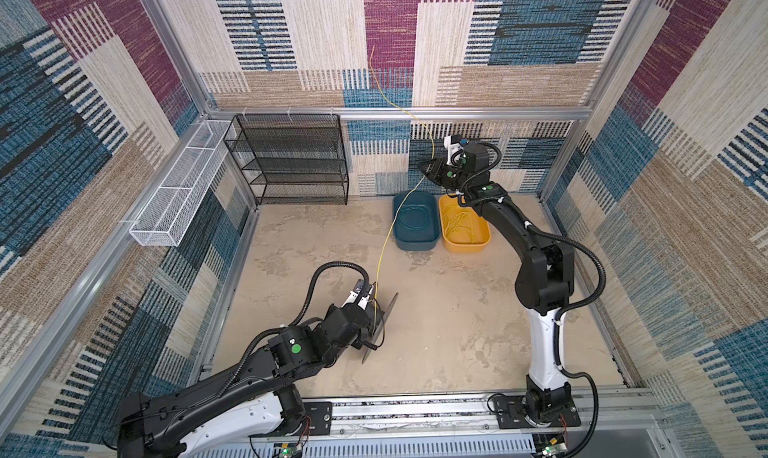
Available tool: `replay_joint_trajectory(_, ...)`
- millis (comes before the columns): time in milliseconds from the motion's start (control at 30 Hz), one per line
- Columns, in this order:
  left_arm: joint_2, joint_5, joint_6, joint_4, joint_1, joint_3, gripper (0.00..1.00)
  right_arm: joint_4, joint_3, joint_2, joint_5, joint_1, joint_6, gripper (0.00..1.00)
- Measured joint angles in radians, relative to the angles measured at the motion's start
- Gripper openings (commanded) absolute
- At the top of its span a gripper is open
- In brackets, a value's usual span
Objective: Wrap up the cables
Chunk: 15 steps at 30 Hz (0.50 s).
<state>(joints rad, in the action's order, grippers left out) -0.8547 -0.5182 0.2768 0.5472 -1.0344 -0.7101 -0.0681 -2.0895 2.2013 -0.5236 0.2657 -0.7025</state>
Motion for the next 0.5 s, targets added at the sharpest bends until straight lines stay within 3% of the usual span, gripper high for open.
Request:
replay_joint_trajectory(167,0.008,0.002,0.005,0.004,0.000,0.002,0.00,-0.040,-0.180,0.087,0.001,-0.003,-0.003,0.10)
replay_joint_trajectory(500,0.077,0.034,0.021,0.084,0.000,0.001,0.00,-0.136,-0.221,0.076,0.030,-0.032,0.053,0.21)
